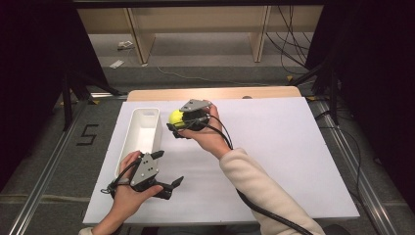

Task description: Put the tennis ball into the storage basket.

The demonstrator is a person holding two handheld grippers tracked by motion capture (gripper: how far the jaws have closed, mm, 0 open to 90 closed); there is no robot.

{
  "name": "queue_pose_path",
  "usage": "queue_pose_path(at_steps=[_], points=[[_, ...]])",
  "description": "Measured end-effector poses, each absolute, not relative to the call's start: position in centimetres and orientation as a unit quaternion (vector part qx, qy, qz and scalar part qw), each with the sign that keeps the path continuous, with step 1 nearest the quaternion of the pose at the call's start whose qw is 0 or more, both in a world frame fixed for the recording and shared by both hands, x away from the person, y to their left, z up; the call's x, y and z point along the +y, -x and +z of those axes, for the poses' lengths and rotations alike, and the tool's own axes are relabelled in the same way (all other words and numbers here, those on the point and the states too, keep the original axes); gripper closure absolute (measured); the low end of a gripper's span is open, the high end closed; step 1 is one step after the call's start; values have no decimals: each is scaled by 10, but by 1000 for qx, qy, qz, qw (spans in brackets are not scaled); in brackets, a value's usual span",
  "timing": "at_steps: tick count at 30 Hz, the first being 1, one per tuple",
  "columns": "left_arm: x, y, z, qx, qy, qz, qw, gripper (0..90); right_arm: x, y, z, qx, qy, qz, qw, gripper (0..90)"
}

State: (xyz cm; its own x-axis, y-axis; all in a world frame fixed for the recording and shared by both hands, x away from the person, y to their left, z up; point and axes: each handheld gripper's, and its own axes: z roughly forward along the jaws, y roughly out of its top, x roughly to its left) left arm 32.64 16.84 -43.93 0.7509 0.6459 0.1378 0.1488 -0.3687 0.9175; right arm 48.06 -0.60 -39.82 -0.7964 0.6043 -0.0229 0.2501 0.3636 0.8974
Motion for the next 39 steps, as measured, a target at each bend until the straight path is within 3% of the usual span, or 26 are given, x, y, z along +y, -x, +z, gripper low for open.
queue_pose_path(at_steps=[39], points=[[168,-326,-440,254,-789,244,504,0,7,-477,-392,811,-254,499,169,269]])
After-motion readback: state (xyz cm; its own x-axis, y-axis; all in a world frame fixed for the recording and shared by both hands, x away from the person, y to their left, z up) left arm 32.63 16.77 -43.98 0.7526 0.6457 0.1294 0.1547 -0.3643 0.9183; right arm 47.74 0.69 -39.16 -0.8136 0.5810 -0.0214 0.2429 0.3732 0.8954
